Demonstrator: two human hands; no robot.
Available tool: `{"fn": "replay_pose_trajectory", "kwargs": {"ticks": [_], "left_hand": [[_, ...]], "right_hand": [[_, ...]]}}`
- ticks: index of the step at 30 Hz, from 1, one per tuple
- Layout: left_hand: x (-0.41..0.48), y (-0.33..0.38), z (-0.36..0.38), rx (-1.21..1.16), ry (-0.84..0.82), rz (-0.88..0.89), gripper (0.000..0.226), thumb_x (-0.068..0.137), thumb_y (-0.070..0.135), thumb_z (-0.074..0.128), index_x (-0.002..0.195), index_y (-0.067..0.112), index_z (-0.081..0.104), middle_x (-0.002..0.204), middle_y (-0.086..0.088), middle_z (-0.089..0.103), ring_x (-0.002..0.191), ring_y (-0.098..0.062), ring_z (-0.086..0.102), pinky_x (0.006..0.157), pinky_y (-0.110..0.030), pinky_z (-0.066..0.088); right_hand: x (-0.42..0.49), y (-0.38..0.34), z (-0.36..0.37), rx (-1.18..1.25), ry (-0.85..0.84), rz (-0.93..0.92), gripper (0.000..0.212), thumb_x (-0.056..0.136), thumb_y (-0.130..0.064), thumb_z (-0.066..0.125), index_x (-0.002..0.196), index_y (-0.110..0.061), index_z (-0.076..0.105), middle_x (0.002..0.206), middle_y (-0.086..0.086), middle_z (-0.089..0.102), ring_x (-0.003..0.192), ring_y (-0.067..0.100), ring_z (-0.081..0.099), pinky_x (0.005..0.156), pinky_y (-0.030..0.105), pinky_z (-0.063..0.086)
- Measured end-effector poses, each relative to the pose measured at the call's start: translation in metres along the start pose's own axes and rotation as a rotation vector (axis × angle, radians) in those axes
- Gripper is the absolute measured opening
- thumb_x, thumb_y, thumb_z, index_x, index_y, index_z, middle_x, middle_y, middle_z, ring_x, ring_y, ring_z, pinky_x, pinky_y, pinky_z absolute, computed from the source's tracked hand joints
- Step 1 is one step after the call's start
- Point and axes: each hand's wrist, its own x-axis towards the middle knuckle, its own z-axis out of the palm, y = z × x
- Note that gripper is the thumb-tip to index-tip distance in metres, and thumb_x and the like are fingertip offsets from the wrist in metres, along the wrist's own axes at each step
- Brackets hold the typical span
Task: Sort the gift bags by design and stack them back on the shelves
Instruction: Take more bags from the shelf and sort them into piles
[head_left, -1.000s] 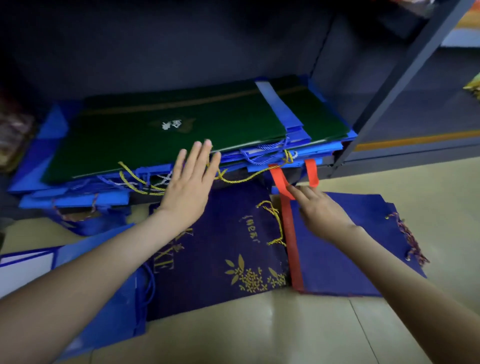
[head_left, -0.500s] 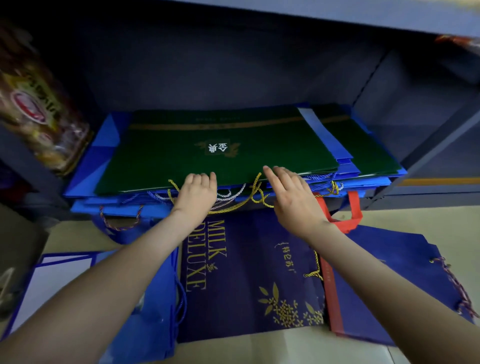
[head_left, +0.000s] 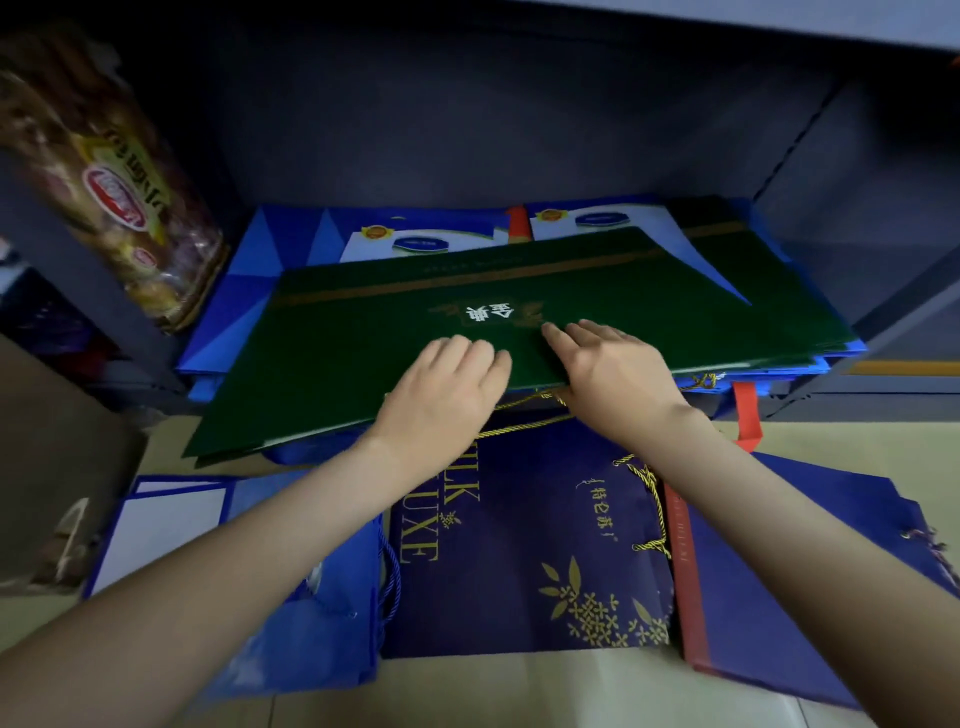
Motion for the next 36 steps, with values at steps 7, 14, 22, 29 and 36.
{"fn": "replay_pose_trajectory", "kwargs": {"ticks": [7, 14, 22, 29, 36], "left_hand": [[0.006, 0.011, -0.028, -0.121, -0.08, -0.063, 0.048, 0.069, -0.002, 0.074, 0.116, 0.001, 0.065, 0.104, -0.02, 0.069, 0.093, -0.031, 0.069, 0.07, -0.037, 0.057], [0.011, 0.003, -0.063, -0.143, -0.091, -0.143, 0.051, 0.048, -0.009, 0.083, 0.098, -0.004, 0.072, 0.089, -0.016, 0.073, 0.08, -0.026, 0.072, 0.053, -0.032, 0.057], [0.009, 0.01, -0.109, -0.178, 0.137, -0.016, 0.039, 0.077, -0.003, 0.04, 0.1, -0.002, 0.071, 0.097, -0.015, 0.072, 0.089, -0.024, 0.071, 0.075, -0.032, 0.058], [0.029, 0.061, -0.1, -0.213, 0.225, 0.159, 0.037, 0.078, -0.001, 0.041, 0.098, -0.001, 0.073, 0.094, -0.015, 0.073, 0.087, -0.022, 0.072, 0.078, -0.029, 0.056], [0.08, 0.141, -0.072, -0.193, 0.216, 0.378, 0.034, 0.078, 0.001, 0.041, 0.087, 0.0, 0.074, 0.084, -0.014, 0.073, 0.077, -0.023, 0.072, 0.071, -0.029, 0.058]], "right_hand": [[-0.029, -0.001, -0.037, -0.165, -0.055, -0.06, 0.069, 0.1, -0.009, 0.039, 0.153, -0.02, -0.004, 0.152, 0.013, 0.03, 0.139, 0.034, 0.032, 0.109, 0.035, 0.032], [-0.057, -0.024, -0.089, -0.235, -0.08, -0.001, 0.071, 0.093, 0.0, 0.043, 0.152, -0.012, 0.005, 0.129, 0.01, 0.052, 0.111, 0.03, 0.058, 0.07, 0.032, 0.04], [-0.111, -0.052, -0.155, -0.249, -0.162, 0.143, 0.07, 0.09, 0.0, 0.044, 0.151, -0.009, 0.011, 0.12, 0.004, 0.058, 0.103, 0.025, 0.062, 0.062, 0.031, 0.037], [-0.159, -0.033, -0.151, -0.223, -0.248, 0.291, 0.072, 0.093, -0.004, 0.041, 0.152, -0.012, 0.001, 0.138, 0.008, 0.045, 0.119, 0.025, 0.053, 0.072, 0.031, 0.042], [-0.212, 0.038, -0.095, -0.174, -0.357, 0.414, 0.09, 0.09, -0.012, 0.057, 0.152, -0.013, -0.009, 0.159, 0.012, 0.012, 0.145, 0.023, 0.02, 0.115, 0.034, 0.024]]}}
